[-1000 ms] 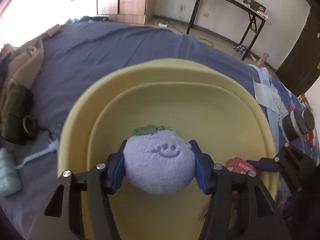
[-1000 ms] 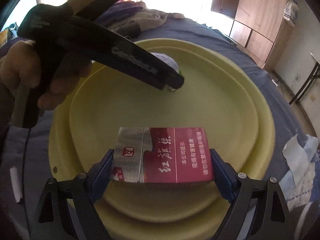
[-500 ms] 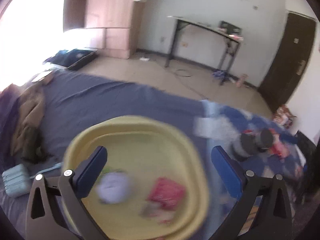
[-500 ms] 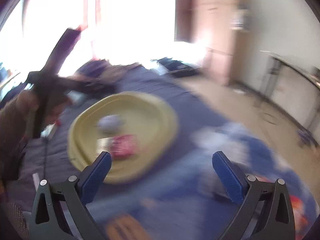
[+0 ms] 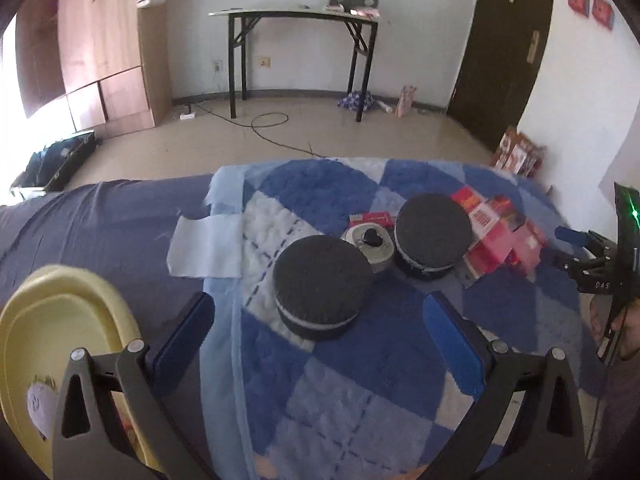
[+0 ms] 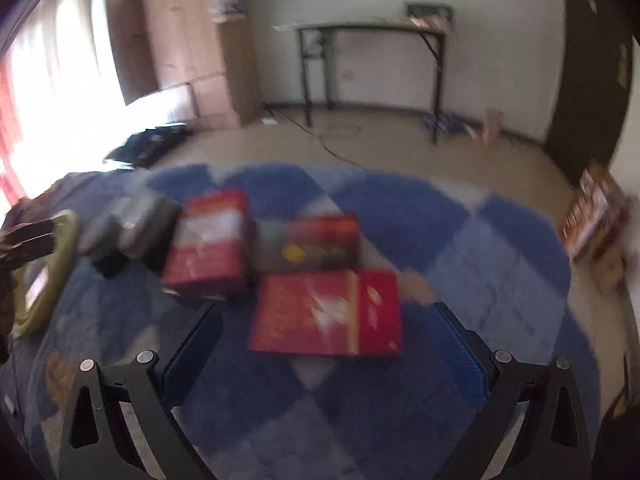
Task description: Organize rigid objects
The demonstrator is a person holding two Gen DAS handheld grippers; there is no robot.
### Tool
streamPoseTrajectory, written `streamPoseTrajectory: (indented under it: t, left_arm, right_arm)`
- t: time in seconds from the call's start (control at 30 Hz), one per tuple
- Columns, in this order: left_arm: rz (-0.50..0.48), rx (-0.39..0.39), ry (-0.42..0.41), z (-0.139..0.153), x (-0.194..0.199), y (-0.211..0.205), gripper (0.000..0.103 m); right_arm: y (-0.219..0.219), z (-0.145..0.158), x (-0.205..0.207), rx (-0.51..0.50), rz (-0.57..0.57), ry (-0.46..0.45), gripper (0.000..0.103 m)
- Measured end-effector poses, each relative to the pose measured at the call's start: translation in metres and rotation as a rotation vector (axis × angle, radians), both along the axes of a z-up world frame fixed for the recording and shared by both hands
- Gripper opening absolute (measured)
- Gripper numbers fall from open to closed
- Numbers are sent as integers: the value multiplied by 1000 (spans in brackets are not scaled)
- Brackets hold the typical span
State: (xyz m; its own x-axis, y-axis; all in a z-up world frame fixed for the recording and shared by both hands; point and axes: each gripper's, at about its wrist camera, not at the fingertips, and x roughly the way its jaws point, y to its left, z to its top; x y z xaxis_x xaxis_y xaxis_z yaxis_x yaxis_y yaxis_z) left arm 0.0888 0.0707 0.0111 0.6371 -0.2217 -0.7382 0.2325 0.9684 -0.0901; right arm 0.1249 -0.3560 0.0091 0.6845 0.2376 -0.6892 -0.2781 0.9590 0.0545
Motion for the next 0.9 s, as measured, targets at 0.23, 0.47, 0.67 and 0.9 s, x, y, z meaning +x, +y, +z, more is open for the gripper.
streamPoseTrajectory:
  t: [0.23,0.47,0.67,0.9]
  left_arm:
    - [-7,103,45,-31,25,-15,103]
    - [-5,129,29,-41,42,-25,82]
    - [-11,107,12,-25,27,-14,67]
    - [143,123,-91,52,-72,99,68]
  right_arm:
    - [26,-19,21,-115,13,-9,103]
    - [33,-26,24,-158,6,14,101]
    - [21,-20,14,-108,18,-26,91]
    - [50,57,-56,-35,202,-204,91]
